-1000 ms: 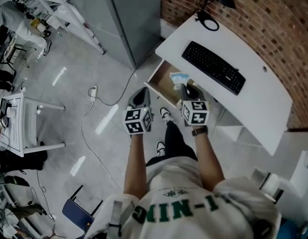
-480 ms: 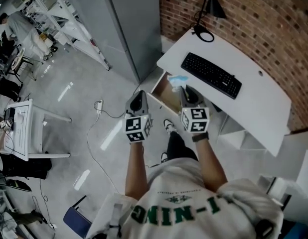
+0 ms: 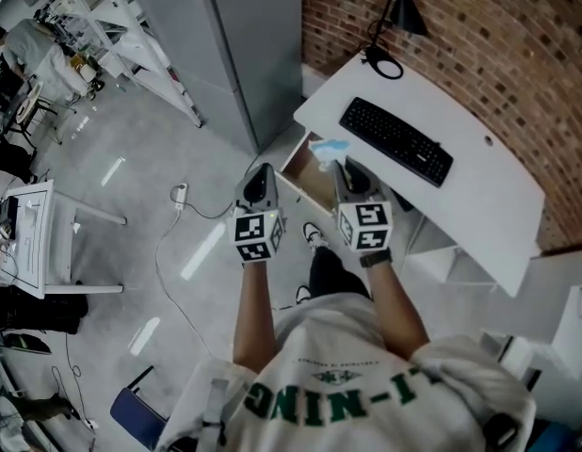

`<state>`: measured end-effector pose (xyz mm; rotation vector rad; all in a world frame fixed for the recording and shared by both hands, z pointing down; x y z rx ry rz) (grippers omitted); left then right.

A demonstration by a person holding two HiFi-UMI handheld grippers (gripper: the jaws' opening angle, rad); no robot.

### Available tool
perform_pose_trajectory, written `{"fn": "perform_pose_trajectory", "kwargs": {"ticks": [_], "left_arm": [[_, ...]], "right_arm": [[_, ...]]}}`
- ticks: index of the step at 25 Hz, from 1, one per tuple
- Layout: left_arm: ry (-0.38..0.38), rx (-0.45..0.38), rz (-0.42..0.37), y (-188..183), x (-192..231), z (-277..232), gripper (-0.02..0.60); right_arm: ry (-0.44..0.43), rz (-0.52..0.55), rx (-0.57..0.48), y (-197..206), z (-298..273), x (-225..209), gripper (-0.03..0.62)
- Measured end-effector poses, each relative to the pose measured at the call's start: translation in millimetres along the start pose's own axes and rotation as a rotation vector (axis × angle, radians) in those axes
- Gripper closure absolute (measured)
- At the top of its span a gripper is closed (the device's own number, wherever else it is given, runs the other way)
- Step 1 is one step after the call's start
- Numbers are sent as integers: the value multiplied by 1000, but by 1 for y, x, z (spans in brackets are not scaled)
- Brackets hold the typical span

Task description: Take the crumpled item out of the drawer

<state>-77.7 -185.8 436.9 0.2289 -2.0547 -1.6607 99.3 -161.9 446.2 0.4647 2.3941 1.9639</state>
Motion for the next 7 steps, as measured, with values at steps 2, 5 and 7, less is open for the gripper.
{"fn": "perform_pose_trajectory", "kwargs": {"ticks": [2, 5, 7], "left_arm": [[3, -3, 8, 3, 0, -8, 588], [1, 6, 12, 7, 5, -22, 588], [-5, 17, 15, 10, 12, -33, 588]], "right_arm": [[0, 17, -20, -9, -3, -5, 540], [12, 31, -81, -33, -8, -15, 540], [24, 32, -130, -53, -12, -22, 540]]}}
Point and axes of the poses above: the fingertips, and each gripper's own axes: z backward along the fingers, x to its left, y out of its underside, the point moved 2 cm from there along z, backward along the fingers, and after that the axes turned 11 degrees about z, right-handed, at the moved point
